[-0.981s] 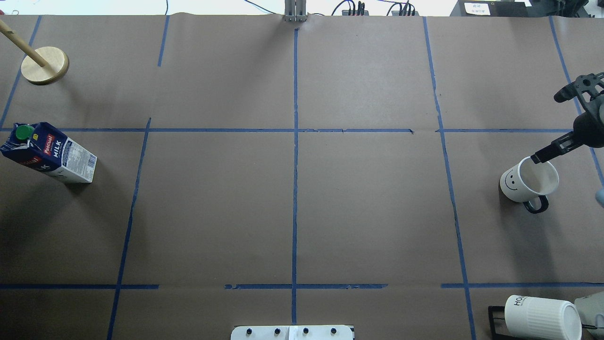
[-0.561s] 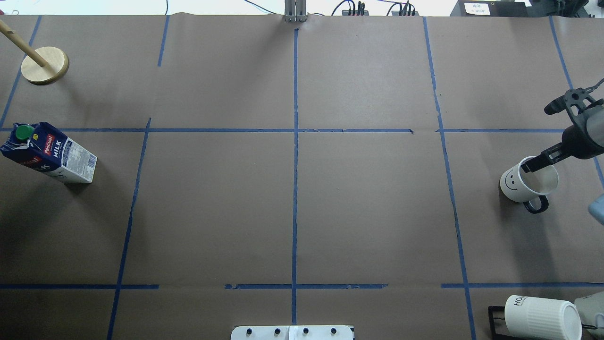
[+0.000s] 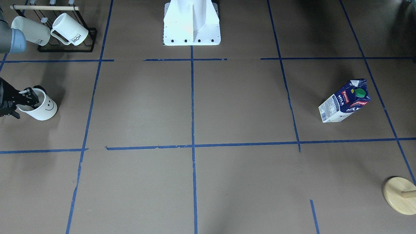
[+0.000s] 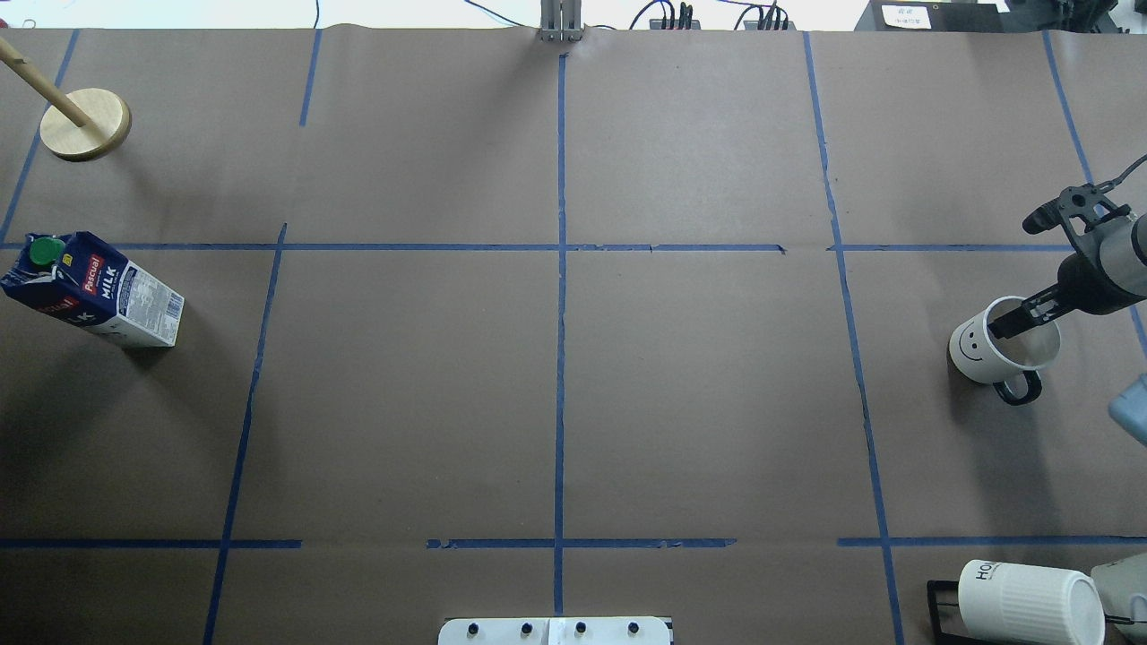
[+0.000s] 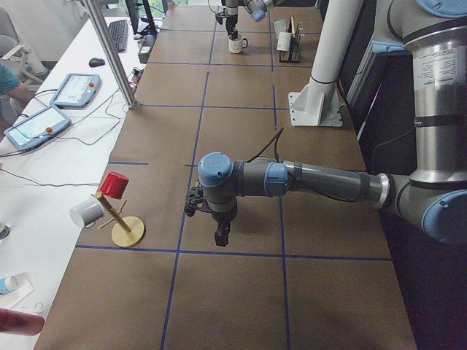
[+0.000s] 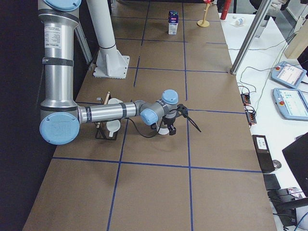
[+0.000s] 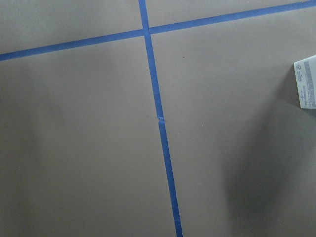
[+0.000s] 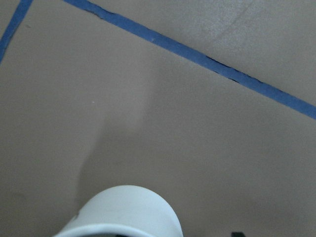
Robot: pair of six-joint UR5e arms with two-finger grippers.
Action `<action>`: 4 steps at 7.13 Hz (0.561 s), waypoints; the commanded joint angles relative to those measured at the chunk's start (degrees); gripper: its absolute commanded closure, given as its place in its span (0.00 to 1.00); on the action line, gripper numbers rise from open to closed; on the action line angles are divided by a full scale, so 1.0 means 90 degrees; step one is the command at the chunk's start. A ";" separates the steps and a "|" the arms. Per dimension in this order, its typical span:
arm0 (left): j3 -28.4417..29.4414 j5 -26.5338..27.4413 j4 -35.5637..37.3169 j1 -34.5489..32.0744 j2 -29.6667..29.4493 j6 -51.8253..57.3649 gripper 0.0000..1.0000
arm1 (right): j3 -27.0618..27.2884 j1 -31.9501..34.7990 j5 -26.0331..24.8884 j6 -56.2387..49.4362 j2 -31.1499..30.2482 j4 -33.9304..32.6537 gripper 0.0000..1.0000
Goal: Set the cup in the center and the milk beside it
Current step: 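Lower the right gripper onto the white mug rim and grasp it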
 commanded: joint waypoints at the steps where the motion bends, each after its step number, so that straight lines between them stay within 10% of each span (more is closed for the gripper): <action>1: -0.0003 -0.0010 0.0000 0.0000 0.0000 0.0000 0.00 | 0.0036 0.0014 0.0073 0.0011 -0.0016 -0.0045 0.99; 4: -0.0032 -0.0010 0.0000 0.0000 0.0000 0.0000 0.00 | 0.0589 0.0014 0.0287 0.0999 0.0236 -0.0889 1.00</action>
